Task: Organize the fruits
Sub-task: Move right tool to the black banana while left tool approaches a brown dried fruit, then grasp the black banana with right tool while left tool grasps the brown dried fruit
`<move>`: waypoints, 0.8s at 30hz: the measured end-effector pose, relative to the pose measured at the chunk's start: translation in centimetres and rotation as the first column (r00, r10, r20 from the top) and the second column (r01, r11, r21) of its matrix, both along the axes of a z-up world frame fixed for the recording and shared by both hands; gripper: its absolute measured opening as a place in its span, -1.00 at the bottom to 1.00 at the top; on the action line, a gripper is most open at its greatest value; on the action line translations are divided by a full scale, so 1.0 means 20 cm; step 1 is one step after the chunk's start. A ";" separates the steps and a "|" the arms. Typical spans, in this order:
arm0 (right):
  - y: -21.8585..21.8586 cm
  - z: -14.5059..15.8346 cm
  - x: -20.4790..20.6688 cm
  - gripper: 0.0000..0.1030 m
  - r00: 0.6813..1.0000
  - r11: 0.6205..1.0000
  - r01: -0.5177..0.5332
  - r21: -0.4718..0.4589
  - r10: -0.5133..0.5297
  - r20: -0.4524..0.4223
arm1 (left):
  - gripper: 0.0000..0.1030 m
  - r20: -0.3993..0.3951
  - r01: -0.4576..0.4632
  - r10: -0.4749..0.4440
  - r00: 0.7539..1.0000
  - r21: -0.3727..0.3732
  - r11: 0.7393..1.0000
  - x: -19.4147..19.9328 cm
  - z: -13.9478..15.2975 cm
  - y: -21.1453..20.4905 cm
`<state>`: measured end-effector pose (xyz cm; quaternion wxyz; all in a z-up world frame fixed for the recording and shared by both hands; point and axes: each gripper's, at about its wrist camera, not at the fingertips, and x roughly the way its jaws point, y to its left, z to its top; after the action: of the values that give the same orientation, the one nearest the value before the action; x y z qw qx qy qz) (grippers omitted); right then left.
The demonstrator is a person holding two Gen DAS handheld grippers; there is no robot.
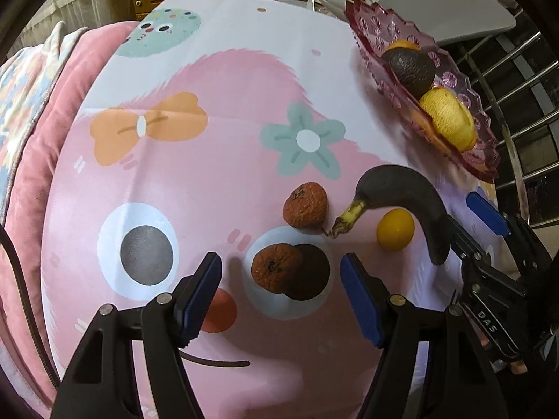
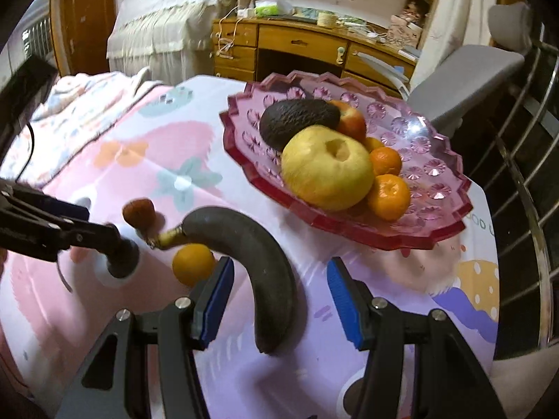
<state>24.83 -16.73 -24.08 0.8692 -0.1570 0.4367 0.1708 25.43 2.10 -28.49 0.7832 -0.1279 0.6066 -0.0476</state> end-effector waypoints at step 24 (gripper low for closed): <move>0.01 -0.17 0.06 -0.28 0.997 0.996 -0.075 0.051 0.077 -0.032 | -0.41 -0.047 0.041 -0.038 0.998 0.050 0.998 0.05 -0.06 -0.07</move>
<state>26.04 -16.59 -27.39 0.8580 -0.1491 0.4410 0.2171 26.51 0.79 -29.61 0.7708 -0.0968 0.6281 -0.0445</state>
